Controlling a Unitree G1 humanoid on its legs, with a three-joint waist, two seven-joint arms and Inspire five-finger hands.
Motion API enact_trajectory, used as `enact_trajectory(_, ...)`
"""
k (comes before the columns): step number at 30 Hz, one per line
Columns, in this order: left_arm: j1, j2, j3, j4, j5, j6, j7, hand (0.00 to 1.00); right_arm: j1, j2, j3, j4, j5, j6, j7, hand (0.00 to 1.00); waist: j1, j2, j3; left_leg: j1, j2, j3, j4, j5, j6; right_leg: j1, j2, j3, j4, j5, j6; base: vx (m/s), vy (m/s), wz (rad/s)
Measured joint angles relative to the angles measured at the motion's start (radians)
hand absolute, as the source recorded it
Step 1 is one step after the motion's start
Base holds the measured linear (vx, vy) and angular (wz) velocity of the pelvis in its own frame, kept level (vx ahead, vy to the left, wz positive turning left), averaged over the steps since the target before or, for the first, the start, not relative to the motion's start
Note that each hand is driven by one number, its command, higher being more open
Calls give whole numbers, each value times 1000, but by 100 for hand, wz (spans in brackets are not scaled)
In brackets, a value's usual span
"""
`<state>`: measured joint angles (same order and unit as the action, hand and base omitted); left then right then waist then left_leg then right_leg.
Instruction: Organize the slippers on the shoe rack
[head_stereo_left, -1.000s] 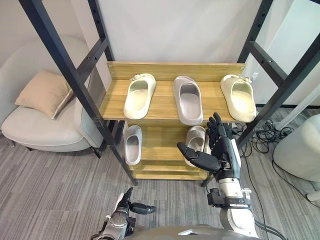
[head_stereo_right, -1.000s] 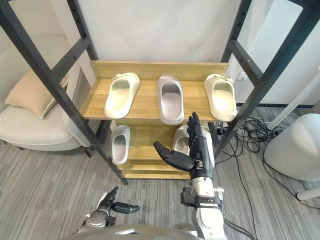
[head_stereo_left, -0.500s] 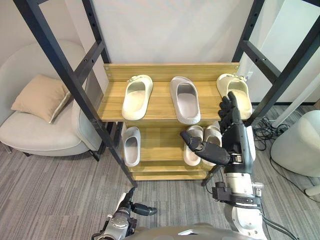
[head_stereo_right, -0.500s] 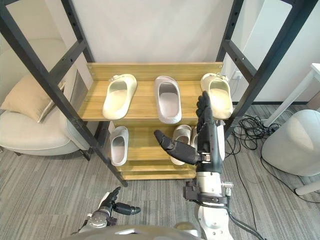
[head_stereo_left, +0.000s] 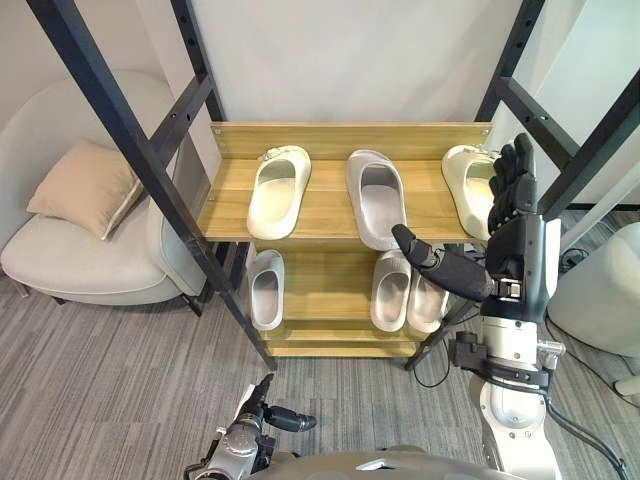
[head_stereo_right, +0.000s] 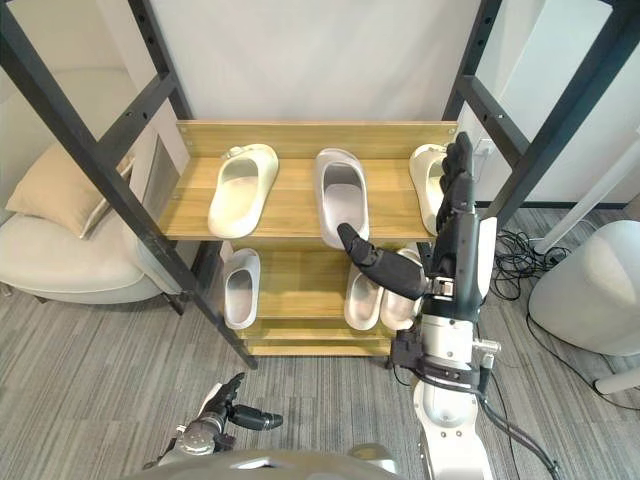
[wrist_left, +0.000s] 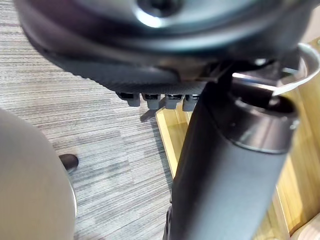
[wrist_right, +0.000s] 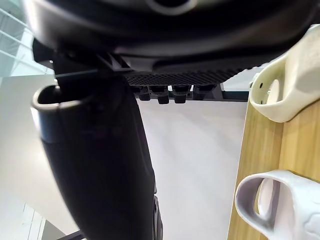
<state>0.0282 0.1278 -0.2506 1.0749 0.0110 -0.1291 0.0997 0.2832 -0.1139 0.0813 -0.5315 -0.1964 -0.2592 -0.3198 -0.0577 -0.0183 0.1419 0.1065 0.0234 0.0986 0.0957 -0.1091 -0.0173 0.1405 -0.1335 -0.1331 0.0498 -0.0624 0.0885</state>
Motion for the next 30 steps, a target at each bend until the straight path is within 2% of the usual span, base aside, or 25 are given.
enact_trajectory(16,0,5,45,-10,3,2,-19,100,-153,-28,-152,237,-20,94,-18,100,21,-15,-3,-54,-11,-54,-4,3,4,-14,-1,-43,-34,2,2,20,-22,10)
enact_trajectory(30,1,2,77,-9,2,6,-20,100,-260,-56,-160,353,-37,107,-10,100,31,-16,-2,-61,-16,-60,-25,21,10,-18,-3,-48,-47,26,2,-2,0,0)
